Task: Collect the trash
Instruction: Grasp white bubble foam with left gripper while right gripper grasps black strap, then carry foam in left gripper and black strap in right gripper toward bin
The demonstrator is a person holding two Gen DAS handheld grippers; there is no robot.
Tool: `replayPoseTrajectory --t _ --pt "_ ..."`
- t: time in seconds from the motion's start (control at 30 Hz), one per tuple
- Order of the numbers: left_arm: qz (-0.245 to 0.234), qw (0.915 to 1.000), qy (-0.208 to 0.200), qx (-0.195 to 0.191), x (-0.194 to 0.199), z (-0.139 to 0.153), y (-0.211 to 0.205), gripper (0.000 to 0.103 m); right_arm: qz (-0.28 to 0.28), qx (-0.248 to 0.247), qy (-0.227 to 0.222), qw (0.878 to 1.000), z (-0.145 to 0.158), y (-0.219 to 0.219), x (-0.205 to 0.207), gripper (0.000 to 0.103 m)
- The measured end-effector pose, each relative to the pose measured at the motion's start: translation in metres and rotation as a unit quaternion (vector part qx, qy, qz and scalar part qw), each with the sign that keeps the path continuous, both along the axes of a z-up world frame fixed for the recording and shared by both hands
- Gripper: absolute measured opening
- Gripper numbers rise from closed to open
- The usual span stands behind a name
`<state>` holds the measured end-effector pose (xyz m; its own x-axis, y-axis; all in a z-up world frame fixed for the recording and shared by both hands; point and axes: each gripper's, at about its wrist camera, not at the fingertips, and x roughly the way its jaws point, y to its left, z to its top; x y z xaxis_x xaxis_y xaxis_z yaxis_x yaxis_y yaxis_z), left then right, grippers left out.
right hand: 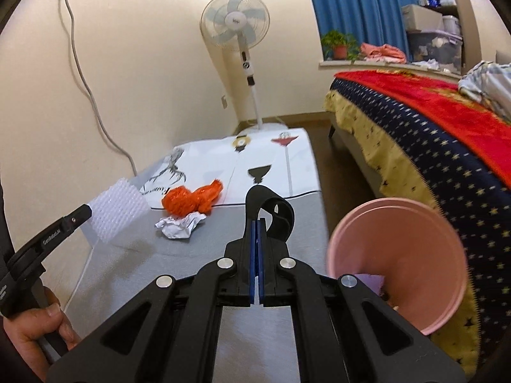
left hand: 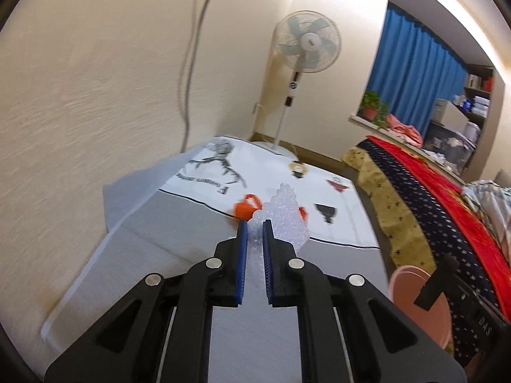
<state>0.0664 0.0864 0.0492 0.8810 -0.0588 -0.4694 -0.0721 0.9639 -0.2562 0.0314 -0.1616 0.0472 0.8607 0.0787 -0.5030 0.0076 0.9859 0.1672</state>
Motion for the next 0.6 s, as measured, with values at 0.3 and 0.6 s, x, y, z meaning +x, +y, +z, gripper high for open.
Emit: replayPoseTrajectory --t 0.3,0.6 --pt "-0.086 0.9957 -0.015 0.031 -0.037 0.006 -0.072 0.009 -0.027 -0.011 -0.009 1.000 0.015 -0.031 -0.031 0.001" --pt "-0.115 0.9926 -0.016 0.036 -0.043 0.000 -0.096 0.009 -0.055 -0.017 -0.012 0.998 0.019 -0.054 -0.044 0.001"
